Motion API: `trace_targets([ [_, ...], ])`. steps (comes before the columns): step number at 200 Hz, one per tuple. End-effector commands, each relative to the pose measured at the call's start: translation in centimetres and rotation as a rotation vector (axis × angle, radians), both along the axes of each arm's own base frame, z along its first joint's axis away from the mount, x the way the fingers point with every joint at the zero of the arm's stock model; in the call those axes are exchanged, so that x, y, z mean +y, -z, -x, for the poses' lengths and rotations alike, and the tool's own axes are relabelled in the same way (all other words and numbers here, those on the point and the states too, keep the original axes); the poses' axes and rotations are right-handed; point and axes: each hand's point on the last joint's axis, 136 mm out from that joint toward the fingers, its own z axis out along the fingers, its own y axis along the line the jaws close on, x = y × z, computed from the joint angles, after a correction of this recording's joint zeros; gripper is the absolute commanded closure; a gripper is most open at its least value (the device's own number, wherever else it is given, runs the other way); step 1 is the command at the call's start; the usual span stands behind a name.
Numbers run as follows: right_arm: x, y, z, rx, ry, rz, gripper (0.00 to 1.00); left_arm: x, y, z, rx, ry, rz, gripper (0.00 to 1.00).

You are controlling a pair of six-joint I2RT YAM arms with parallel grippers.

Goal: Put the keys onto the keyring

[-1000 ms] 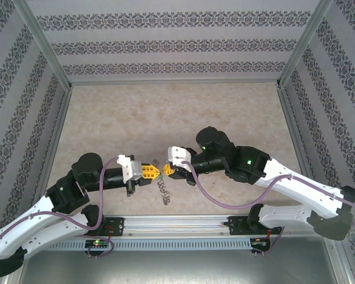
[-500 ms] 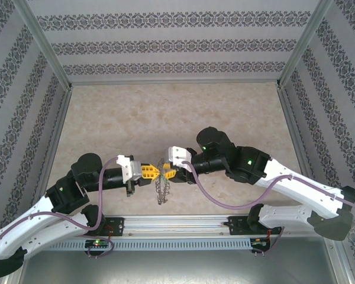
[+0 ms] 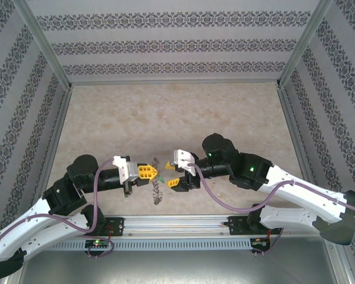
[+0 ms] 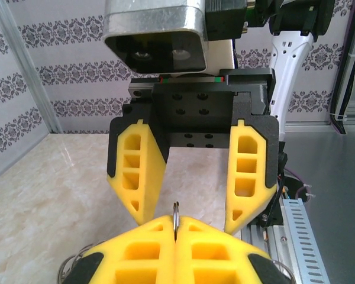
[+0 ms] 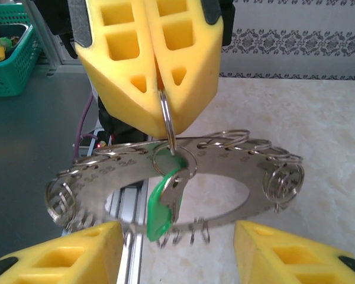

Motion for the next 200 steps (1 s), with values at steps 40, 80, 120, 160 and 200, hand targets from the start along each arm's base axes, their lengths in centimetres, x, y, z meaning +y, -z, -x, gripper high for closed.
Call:
trace_targets([
  [40, 1.7, 0.1, -0.2, 0.049, -0.029, -0.038, 0.48, 0.0, -2.2, 0.1, -0.053, -0.001, 0.075, 1.0],
  [80, 1.8, 0.7, -0.3, 0.054, -0.028, -0.024, 0.67, 0.0, -2.0, 0.0, -0.049, -0.004, 0.072, 1.0],
  [120, 2.0, 0.7, -0.3, 0.056, -0.033, -0.028, 0.76, 0.0, -2.1, 0.0, -0.052, 0.0, 0.073, 1.0],
  [160, 1.6, 0.5, -0.3, 0.041, -0.025, -0.029, 0.95, 0.0, -1.9, -0.1, -0.047, -0.008, 0.07, 1.0],
  [200, 1.1, -0.1, -0.4, 0.007, -0.009, -0.033, 1.0, 0.0, -1.4, -0.4, -0.041, -0.021, 0.052, 1.0],
])
